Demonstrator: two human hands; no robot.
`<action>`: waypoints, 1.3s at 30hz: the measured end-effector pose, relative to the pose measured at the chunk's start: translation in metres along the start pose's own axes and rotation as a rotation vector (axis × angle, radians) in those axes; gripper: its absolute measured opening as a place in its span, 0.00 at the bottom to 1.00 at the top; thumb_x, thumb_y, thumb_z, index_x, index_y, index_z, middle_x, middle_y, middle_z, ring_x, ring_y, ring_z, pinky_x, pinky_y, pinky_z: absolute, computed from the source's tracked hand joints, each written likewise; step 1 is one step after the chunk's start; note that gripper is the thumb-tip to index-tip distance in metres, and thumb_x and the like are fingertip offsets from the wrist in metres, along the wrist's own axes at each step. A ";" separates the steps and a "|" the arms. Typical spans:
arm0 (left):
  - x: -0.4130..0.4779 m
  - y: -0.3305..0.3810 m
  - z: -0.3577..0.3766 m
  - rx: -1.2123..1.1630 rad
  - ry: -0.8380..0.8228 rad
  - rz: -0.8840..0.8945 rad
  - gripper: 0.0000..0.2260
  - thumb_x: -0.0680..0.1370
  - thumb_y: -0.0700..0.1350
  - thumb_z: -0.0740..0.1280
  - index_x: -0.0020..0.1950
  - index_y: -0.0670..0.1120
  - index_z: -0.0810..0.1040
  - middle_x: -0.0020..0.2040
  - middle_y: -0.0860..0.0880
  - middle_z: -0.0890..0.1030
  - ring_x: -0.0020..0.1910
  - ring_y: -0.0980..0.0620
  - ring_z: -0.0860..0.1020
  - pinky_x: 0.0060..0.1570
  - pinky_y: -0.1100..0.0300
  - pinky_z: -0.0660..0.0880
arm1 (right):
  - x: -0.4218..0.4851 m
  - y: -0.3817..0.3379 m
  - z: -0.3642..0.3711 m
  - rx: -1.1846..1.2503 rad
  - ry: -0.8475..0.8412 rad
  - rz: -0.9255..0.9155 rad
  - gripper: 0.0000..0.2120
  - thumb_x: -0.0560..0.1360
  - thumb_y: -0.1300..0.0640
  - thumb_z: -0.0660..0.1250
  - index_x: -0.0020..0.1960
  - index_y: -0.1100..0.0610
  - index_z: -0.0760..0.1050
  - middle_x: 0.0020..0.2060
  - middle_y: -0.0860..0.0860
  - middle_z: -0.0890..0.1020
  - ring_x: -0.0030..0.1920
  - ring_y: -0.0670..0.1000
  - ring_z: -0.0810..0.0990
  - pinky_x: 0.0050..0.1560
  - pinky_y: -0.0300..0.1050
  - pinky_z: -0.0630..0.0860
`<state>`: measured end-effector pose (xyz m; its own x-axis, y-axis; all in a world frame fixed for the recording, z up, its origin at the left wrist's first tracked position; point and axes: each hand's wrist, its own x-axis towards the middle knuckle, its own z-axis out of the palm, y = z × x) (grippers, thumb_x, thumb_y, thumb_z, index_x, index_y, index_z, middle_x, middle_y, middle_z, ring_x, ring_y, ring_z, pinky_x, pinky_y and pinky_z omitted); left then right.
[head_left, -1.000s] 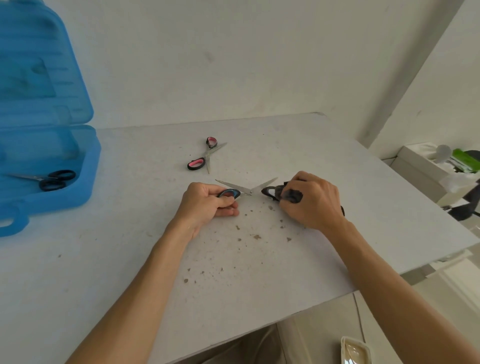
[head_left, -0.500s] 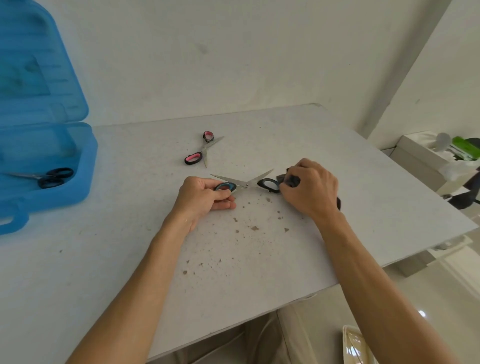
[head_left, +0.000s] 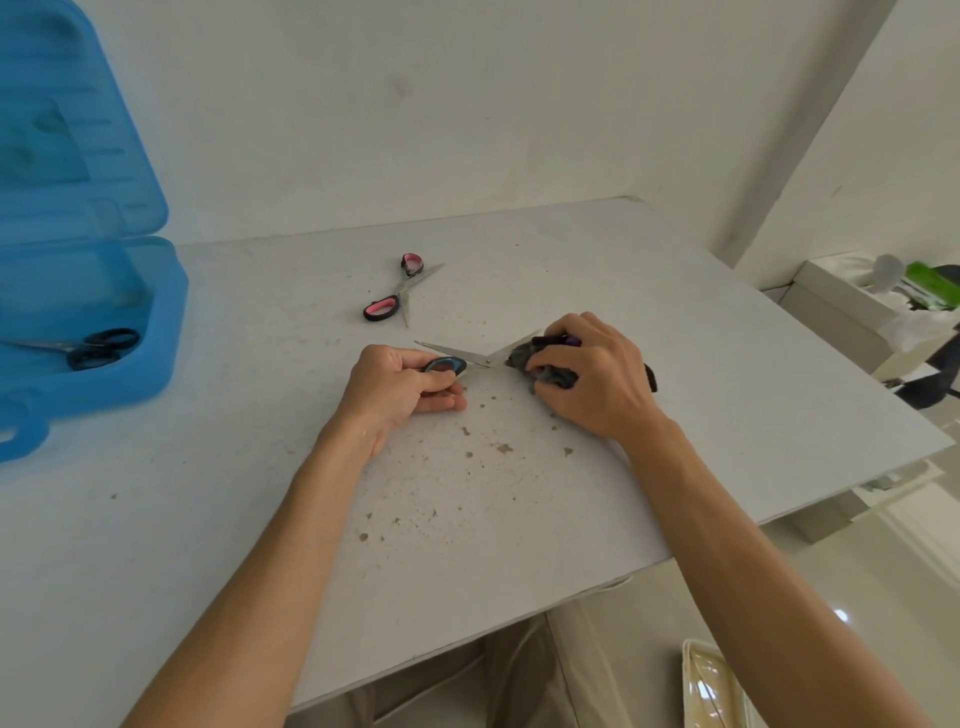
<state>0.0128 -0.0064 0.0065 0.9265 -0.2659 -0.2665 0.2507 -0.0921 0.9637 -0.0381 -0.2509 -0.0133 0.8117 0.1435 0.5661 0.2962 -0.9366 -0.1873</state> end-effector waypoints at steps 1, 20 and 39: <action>-0.001 0.001 0.000 -0.002 0.000 -0.004 0.09 0.77 0.32 0.72 0.55 0.39 0.84 0.43 0.38 0.87 0.42 0.42 0.88 0.44 0.58 0.85 | 0.000 0.000 0.001 0.008 -0.022 -0.037 0.06 0.69 0.57 0.75 0.46 0.52 0.87 0.48 0.50 0.82 0.47 0.53 0.79 0.43 0.46 0.75; -0.001 -0.002 -0.001 0.003 -0.040 0.037 0.12 0.77 0.31 0.71 0.60 0.39 0.83 0.45 0.39 0.88 0.44 0.41 0.88 0.44 0.58 0.85 | 0.009 -0.025 0.016 0.024 0.063 -0.147 0.08 0.77 0.59 0.72 0.55 0.57 0.86 0.49 0.55 0.83 0.47 0.56 0.80 0.42 0.46 0.78; 0.001 -0.005 -0.002 0.062 -0.038 0.075 0.14 0.77 0.33 0.72 0.62 0.39 0.82 0.45 0.41 0.88 0.44 0.43 0.88 0.48 0.54 0.85 | 0.010 -0.001 0.010 -0.003 0.199 0.051 0.06 0.76 0.61 0.72 0.51 0.57 0.85 0.50 0.52 0.83 0.49 0.56 0.81 0.44 0.48 0.78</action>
<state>0.0129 -0.0045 0.0016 0.9302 -0.3104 -0.1957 0.1625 -0.1297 0.9781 -0.0247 -0.2451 -0.0154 0.7102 0.0304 0.7033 0.2553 -0.9422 -0.2171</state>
